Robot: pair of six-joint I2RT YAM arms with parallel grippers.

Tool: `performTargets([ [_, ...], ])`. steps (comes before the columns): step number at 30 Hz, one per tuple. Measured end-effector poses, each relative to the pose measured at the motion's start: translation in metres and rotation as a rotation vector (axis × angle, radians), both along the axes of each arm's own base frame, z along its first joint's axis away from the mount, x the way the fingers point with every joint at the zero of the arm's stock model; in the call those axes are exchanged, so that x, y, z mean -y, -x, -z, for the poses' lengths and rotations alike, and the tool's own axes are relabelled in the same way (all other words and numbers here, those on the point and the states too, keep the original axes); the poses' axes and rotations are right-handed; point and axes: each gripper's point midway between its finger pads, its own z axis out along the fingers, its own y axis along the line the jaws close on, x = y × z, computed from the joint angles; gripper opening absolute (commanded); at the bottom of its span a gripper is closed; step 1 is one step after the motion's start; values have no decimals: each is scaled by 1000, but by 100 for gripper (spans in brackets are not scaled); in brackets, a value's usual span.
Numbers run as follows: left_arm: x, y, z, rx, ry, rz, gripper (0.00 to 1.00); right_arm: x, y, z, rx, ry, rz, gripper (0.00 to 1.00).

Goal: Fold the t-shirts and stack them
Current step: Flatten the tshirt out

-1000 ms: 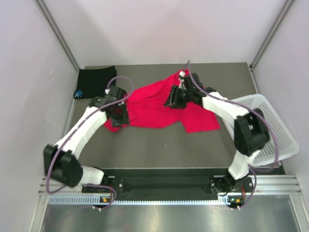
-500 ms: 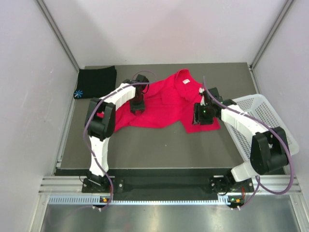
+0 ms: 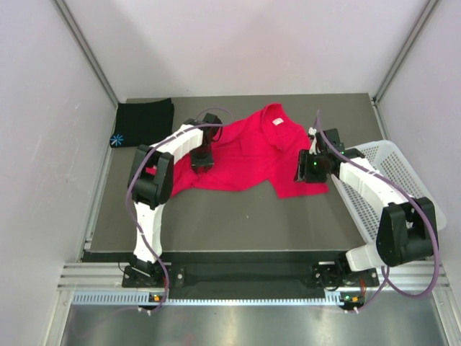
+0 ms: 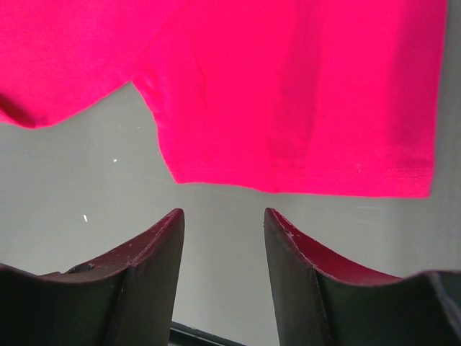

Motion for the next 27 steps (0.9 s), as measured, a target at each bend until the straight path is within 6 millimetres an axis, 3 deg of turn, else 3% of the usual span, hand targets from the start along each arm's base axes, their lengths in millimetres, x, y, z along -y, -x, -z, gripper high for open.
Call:
performTargets([
  [17, -6, 12, -22, 38, -12, 5, 38, -2, 11, 14, -34, -15, -12, 48],
  [27, -2, 15, -13, 12, 2, 8, 33, -1, 12, 14, -28, -18, -9, 48],
])
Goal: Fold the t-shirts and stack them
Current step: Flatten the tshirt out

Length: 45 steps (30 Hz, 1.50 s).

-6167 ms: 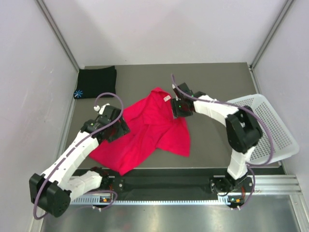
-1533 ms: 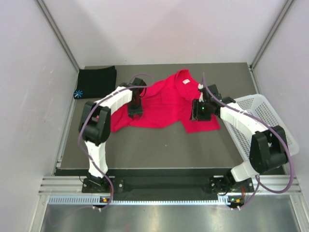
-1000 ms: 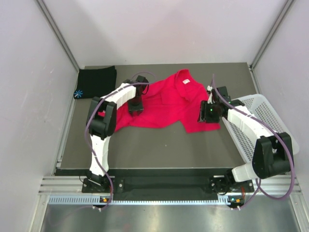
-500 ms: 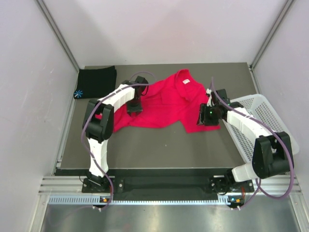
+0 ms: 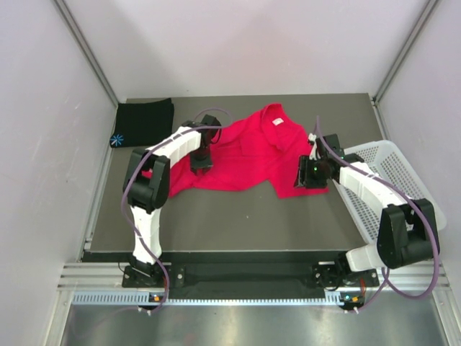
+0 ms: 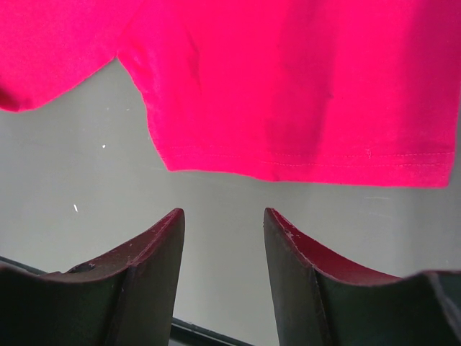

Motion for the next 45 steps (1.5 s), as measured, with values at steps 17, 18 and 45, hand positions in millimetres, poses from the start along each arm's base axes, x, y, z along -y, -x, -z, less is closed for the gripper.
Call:
performTargets([
  [17, 0, 0, 15, -26, -12, 5, 38, 2, 9, 5, -12, 0, 1, 48],
  [18, 0, 0, 16, -27, -13, 5, 38, 2, 10, 5, -14, 0, 3, 48],
  [45, -12, 3, 3, 43, -16, -2, 0, 2, 19, 12, -41, -14, 19, 48],
])
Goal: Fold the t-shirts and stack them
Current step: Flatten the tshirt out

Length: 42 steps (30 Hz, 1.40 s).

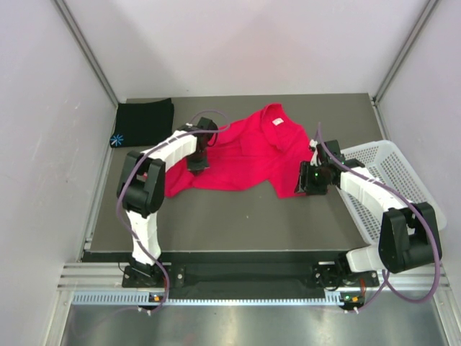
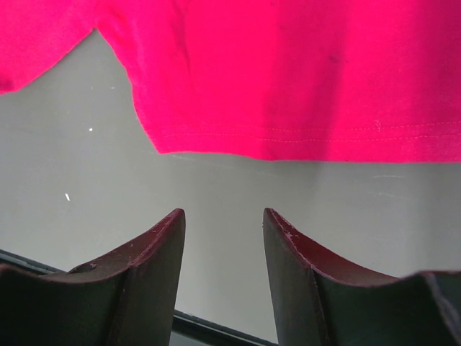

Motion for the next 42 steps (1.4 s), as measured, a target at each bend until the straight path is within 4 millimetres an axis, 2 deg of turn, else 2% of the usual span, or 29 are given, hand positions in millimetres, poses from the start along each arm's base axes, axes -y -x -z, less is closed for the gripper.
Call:
performTargets([
  [3, -4, 3, -23, 49, 20, -6, 0, 2, 2, 2, -8, 12, 5, 48],
  [8, -13, 13, -80, 179, 70, -19, 0, 16, 4, 12, -36, 89, 37, 47],
  [10, -20, 22, -99, 225, 88, -29, 0, 25, 5, 19, -59, 142, 46, 47],
  [12, -28, 34, -110, 251, 100, -49, 0, 31, 3, 22, -72, 179, 45, 47],
  [16, -61, 63, -117, 260, 122, -134, 0, 35, -6, 26, -84, 229, 35, 47],
  [18, -81, 70, -122, 269, 118, -192, 0, 34, -13, 27, -86, 243, 25, 47],
  [21, -108, 81, -143, 328, 104, -275, 0, 28, -22, 26, -79, 247, 11, 47],
  [26, -134, 99, -174, 401, 39, -356, 0, 18, -26, 21, -61, 240, -20, 47],
  [29, -152, 109, -179, 411, -12, -422, 0, 18, -25, 21, -64, 242, -21, 48],
  [32, -161, 114, -178, 405, -46, -457, 0, 16, -23, 22, -71, 234, -25, 48],
  [36, -155, 111, -174, 396, -12, -440, 0, 4, -18, 24, -89, 161, -31, 48],
  [42, -142, 107, -155, 334, 40, -399, 0, -2, 10, 47, -174, 114, -8, 45],
])
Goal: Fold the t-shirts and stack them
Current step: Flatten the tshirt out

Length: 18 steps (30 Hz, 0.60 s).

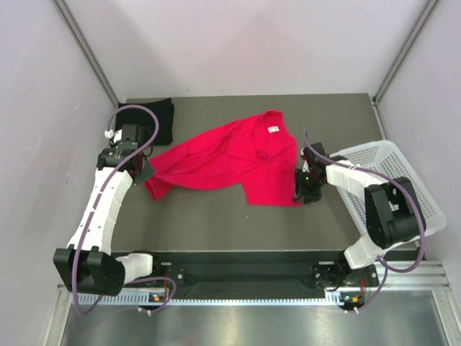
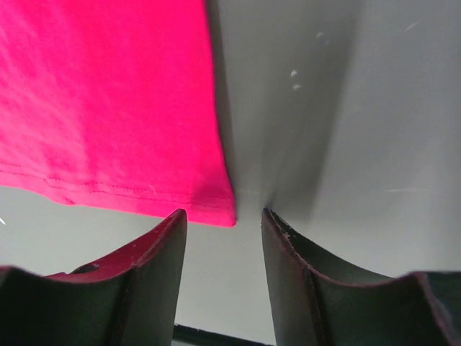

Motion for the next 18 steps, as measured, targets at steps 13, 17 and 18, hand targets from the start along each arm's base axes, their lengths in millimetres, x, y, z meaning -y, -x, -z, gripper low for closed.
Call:
performTargets([
  [13, 7, -2, 4, -7, 31, 23, 0, -21, 3, 4, 28, 33, -13, 36],
  [17, 8, -2, 4, -8, 38, 28, 0, -15, 0, 4, 47, 71, -2, 36],
  [18, 9, -2, 4, -9, 41, 30, 0, -13, -1, 5, 52, 82, 1, 35],
])
